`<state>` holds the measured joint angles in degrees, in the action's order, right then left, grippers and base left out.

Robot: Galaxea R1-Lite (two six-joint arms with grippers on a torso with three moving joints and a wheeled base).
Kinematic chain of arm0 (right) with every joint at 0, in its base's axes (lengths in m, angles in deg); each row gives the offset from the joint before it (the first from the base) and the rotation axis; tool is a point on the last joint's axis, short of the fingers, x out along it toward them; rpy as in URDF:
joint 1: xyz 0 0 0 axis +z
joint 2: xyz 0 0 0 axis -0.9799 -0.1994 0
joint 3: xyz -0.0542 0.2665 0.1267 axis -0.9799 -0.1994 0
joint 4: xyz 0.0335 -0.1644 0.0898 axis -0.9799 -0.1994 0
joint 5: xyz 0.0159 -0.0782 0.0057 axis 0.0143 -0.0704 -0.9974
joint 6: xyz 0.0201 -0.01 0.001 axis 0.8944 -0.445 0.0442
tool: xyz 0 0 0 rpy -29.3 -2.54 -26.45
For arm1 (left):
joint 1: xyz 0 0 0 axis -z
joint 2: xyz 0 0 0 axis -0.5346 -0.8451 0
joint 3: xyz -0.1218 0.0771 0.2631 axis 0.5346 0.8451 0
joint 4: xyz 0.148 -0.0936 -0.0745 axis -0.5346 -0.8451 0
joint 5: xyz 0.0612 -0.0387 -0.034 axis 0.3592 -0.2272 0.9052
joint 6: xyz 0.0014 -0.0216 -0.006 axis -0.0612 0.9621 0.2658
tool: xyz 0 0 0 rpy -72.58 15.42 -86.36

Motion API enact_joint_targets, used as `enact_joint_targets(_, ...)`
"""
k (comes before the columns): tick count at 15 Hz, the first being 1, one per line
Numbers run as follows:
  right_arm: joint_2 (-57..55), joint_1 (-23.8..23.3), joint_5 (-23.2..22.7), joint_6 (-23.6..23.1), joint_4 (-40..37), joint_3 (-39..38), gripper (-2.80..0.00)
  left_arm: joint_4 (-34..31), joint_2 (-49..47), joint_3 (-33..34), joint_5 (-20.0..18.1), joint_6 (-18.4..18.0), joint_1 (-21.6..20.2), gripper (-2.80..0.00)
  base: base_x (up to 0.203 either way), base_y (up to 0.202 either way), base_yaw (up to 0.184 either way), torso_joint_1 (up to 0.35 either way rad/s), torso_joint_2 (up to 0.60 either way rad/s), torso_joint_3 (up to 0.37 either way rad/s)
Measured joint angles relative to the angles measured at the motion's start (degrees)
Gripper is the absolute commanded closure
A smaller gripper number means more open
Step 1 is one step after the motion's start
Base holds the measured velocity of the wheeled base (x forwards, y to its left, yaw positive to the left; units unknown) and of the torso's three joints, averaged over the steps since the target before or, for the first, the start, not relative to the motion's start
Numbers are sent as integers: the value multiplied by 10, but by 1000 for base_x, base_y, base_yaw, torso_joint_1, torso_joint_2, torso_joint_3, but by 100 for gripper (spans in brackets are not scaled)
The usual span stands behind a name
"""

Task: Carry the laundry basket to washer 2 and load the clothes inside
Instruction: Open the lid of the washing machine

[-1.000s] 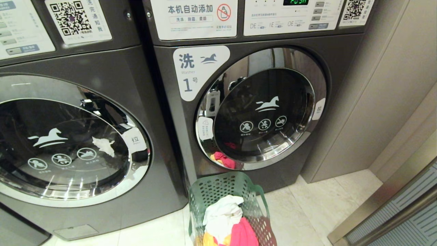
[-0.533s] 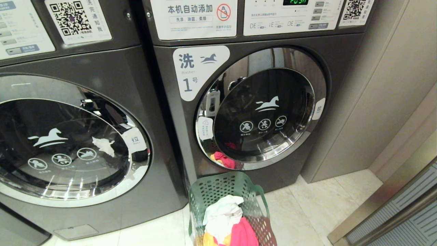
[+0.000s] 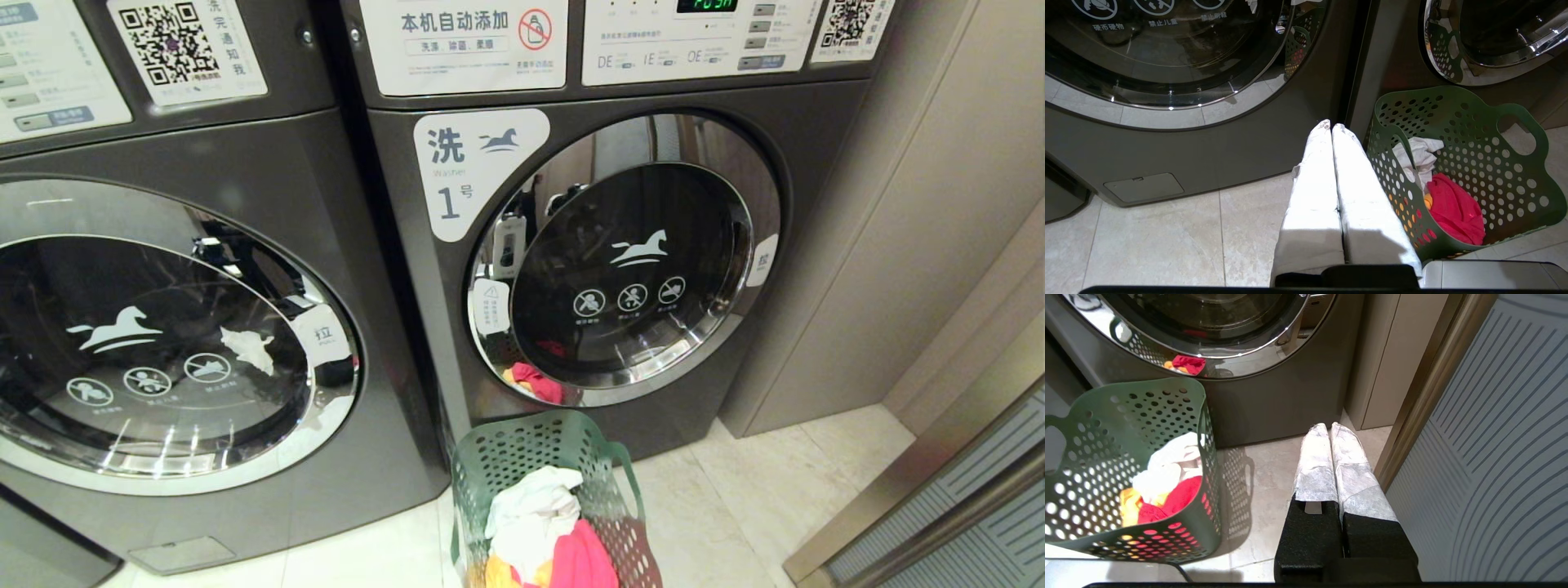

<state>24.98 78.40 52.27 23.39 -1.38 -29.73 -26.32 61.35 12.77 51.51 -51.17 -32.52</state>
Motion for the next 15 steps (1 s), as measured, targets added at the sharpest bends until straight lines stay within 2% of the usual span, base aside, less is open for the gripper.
enact_joint_targets(2,0,0,0,-2,-1,0,0,0,0,0,0,0,0,0,0,0,0,0,0,0)
enact_joint_targets(6,0,0,2,31,1,0,0,0,0,0,0,1,0,0,0,0,0,0,0,0)
enact_joint_targets(11,0,0,3,29,1,0,0,0,0,-1,0,-1,0,0,0,0,0,0,0,0)
enact_joint_targets(15,0,0,3,34,1,0,0,0,0,-39,-18,-25,0,0,0,0,0,0,0,0)
